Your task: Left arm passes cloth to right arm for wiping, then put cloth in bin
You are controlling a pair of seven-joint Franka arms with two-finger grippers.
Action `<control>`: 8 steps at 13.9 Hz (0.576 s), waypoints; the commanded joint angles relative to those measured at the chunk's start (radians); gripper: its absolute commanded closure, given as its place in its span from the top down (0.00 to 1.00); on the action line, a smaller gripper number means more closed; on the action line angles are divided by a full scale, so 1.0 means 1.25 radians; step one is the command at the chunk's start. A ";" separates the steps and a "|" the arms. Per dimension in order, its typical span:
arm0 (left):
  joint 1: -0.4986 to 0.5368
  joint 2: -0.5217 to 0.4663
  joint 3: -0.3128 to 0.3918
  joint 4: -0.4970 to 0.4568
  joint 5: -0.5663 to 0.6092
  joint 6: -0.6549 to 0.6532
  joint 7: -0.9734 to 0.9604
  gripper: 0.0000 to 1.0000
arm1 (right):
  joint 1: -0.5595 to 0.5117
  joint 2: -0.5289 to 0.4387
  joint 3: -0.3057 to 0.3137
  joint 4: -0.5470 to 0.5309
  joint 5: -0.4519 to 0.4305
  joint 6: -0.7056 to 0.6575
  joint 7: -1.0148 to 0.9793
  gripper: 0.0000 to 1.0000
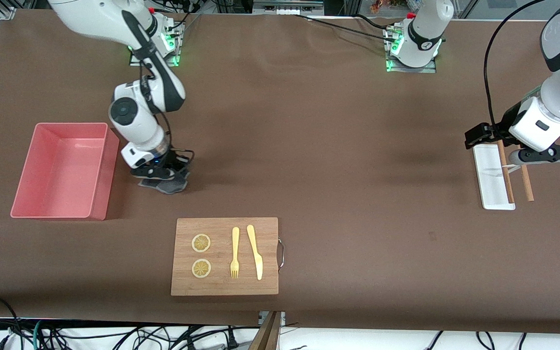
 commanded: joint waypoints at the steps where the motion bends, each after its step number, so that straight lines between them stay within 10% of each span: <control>1: 0.006 0.000 -0.003 0.004 0.005 -0.003 0.003 1.00 | 0.082 0.037 -0.006 0.057 0.000 -0.009 0.133 0.00; 8: 0.011 0.005 -0.003 0.008 0.005 -0.003 0.003 1.00 | 0.192 0.096 -0.006 0.275 0.000 -0.219 0.371 0.00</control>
